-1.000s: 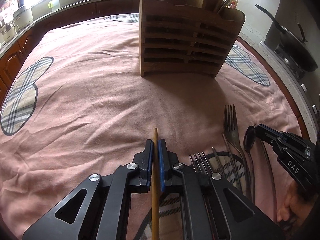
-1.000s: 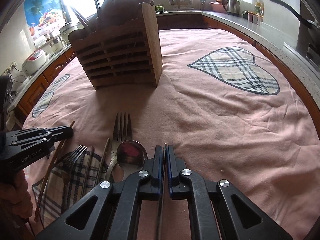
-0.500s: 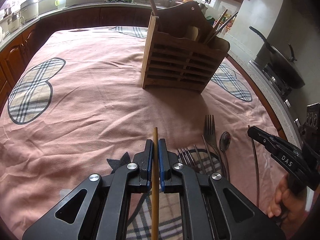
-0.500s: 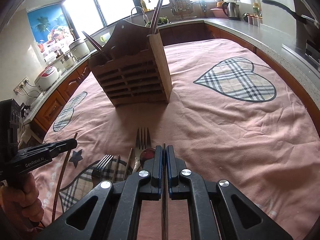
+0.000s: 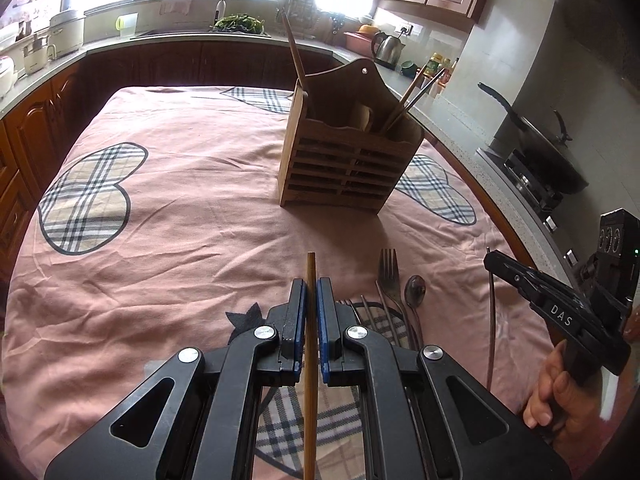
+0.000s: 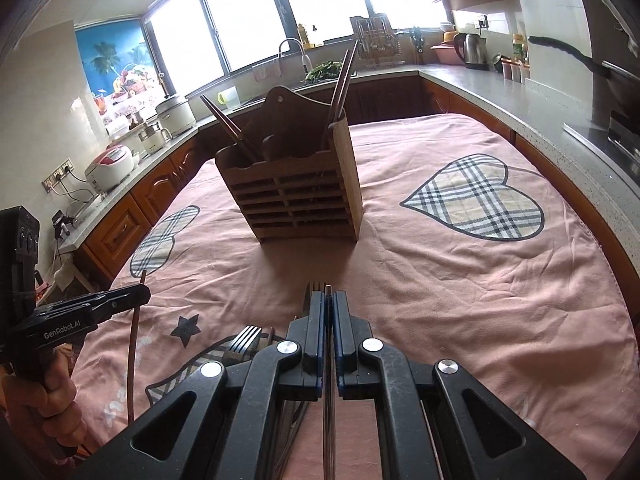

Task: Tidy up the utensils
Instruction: 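Lift the left tool's chopstick over the wooden holder while the right tool carries its chopstick there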

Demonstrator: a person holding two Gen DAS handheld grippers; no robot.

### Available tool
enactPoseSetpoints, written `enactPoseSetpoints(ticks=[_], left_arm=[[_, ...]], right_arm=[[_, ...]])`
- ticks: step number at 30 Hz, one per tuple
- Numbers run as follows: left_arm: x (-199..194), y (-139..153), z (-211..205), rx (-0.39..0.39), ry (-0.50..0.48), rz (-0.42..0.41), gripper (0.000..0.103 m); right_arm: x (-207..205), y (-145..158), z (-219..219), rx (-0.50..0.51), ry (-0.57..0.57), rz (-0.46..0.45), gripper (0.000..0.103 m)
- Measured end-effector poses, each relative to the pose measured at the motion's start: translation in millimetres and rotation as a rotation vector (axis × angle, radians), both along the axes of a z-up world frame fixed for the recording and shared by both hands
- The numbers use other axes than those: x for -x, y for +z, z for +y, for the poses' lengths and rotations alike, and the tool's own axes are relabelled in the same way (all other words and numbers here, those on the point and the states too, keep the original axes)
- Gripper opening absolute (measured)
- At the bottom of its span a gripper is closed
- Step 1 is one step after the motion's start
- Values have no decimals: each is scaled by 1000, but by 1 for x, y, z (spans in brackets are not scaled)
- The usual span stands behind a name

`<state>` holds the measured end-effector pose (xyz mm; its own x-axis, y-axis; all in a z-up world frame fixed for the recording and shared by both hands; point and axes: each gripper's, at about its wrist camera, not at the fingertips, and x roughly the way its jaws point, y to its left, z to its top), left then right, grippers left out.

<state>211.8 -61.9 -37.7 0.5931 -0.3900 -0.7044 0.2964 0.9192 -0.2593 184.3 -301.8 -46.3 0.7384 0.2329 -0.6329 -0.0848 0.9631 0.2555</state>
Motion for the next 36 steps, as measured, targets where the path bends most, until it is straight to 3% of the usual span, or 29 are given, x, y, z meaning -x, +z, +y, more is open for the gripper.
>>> enactPoseSetpoints(ticks=[23, 36], left_arm=[[40, 52, 26, 76, 30, -151, 5], [37, 70, 34, 116, 66, -212, 5]], right_arm=[[32, 55, -2, -6, -3, -150, 4], [32, 85, -6, -17, -14, -240, 4]])
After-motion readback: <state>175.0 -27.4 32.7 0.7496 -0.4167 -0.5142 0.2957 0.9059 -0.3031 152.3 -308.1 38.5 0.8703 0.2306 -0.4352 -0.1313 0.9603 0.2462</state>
